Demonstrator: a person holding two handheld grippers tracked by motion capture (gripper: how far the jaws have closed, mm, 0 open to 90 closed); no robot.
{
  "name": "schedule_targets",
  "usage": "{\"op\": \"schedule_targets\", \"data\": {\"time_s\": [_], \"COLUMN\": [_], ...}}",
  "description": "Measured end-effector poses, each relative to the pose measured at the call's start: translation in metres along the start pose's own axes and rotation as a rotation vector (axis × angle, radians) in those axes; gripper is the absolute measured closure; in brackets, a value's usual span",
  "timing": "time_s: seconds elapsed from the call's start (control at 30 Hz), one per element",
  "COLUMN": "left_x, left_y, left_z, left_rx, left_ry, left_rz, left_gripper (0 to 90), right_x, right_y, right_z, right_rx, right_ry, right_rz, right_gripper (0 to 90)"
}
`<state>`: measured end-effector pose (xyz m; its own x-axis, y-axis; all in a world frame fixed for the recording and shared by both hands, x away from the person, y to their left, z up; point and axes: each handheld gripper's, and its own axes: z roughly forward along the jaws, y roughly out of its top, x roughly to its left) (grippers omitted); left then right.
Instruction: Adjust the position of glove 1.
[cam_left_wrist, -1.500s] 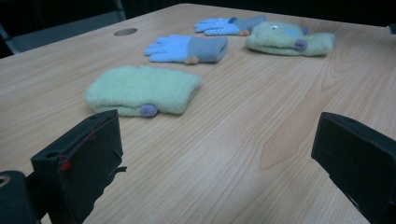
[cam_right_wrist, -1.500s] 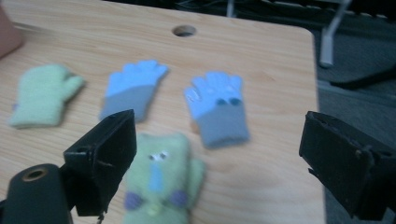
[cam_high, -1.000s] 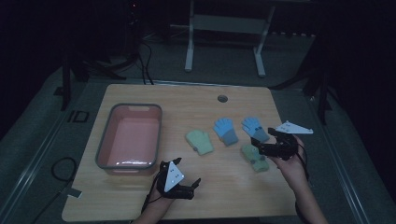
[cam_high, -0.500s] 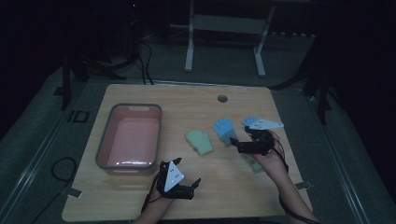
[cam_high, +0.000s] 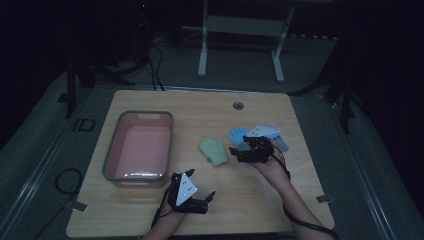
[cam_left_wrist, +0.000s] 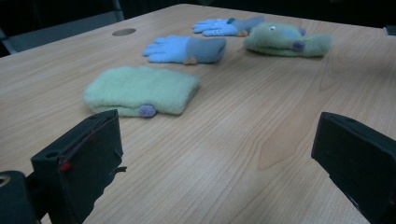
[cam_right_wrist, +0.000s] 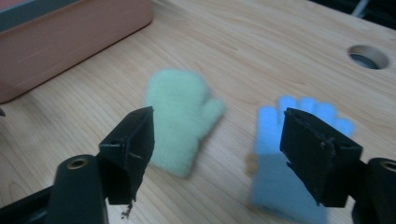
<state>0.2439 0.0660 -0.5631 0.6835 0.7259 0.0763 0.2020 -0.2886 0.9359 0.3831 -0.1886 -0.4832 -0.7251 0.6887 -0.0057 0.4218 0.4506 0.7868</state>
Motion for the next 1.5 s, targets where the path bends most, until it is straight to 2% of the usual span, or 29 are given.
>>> {"op": "schedule_targets", "data": {"time_s": [0.4,0.47,0.6,0.7,0.9,0.93,1.03,1.23,1.33,1.5], "left_x": [0.000,0.000,0.000,0.000,0.000,0.000,0.000,0.000,0.000,0.000], "left_y": [0.000,0.000,0.000,0.000,0.000,0.000,0.000,0.000,0.000,0.000], "left_z": [0.000,0.000,0.000,0.000,0.000,0.000,-0.001,0.000,-0.001,-0.001], "left_rx": [-0.001,-0.002,-0.003,-0.003,-0.004,-0.004,-0.004,-0.004,-0.005,-0.005], "left_ry": [-0.001,-0.001,-0.002,-0.003,-0.004,-0.005,-0.006,-0.007,-0.006,-0.006], "left_rz": [0.004,0.005,0.005,0.004,0.003,0.000,0.001,0.002,0.002,0.002], "left_gripper": [2.3,2.3,2.3,2.3,2.3,2.3,2.3,2.3,2.3,2.3], "right_x": [0.012,0.014,0.015,0.015,0.016,0.016,0.016,0.015,0.016,0.012], "right_y": [0.008,0.010,0.012,0.014,0.015,0.015,0.015,0.014,0.009,0.003], "right_z": [0.037,0.043,0.054,0.062,0.072,0.079,0.085,0.095,0.104,0.109], "right_rx": [0.038,0.047,0.053,0.066,0.089,0.098,0.107,0.117,0.150,0.147], "right_ry": [0.034,0.039,0.029,0.041,0.040,0.044,0.040,0.054,0.046,0.073], "right_rz": [-0.039,-0.044,-0.059,-0.059,-0.083,-0.100,-0.109,-0.100,-0.103,-0.066], "right_gripper": [33.4,37.3,41.2,44.0,46.5,48.6,49.7,52.0,52.3,54.1]}}
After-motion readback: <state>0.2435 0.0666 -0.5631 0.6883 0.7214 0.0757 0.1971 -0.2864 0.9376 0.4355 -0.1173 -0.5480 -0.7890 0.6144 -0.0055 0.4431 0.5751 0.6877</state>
